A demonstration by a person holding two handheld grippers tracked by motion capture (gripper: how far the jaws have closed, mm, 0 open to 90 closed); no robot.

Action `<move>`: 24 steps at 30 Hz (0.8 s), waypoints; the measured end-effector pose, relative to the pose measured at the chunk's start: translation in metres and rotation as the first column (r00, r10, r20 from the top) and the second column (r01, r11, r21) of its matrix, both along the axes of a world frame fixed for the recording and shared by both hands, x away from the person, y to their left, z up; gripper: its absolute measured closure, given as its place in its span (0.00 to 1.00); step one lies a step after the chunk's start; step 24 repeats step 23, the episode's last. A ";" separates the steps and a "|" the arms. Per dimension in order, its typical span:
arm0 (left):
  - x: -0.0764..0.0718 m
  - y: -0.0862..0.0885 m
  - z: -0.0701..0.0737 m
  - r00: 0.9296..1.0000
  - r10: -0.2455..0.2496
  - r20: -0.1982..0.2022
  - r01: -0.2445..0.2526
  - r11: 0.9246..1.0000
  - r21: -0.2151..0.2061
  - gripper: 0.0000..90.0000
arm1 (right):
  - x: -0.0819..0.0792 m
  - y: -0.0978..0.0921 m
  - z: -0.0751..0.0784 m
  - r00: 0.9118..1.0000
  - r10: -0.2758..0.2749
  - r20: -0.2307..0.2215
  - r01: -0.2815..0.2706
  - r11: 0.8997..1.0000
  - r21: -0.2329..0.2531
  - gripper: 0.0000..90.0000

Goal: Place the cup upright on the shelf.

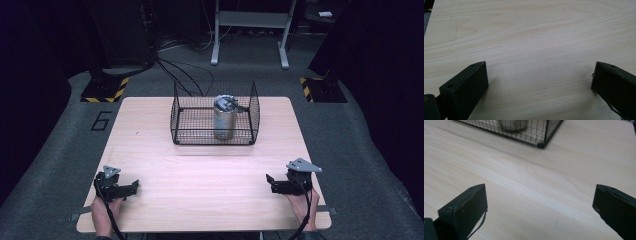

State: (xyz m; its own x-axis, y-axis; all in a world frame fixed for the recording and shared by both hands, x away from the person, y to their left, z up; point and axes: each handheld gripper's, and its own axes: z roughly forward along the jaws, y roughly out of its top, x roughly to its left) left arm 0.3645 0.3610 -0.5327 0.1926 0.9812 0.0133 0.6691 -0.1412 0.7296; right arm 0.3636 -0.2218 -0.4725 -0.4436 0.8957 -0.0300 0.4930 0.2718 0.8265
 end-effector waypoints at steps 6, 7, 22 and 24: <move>0.000 0.000 0.001 1.000 -0.004 -0.007 0.004 1.000 0.001 0.01 | -0.005 -0.015 -0.037 0.996 -0.052 -0.076 0.053 0.999 0.012 0.00; 0.000 0.000 0.000 1.000 -0.004 -0.005 0.004 1.000 0.002 0.01 | -0.005 -0.017 -0.041 0.994 -0.054 -0.091 0.055 0.998 0.018 0.00; -0.001 0.000 0.001 1.000 -0.007 -0.008 0.007 1.000 0.005 0.01 | 0.002 -0.015 -0.058 0.984 -0.059 -0.168 0.052 0.998 -0.045 0.00; -0.001 0.000 0.001 1.000 -0.007 -0.012 0.007 1.000 0.005 0.01 | 0.002 -0.015 -0.058 0.984 -0.058 -0.168 0.051 0.998 -0.046 0.00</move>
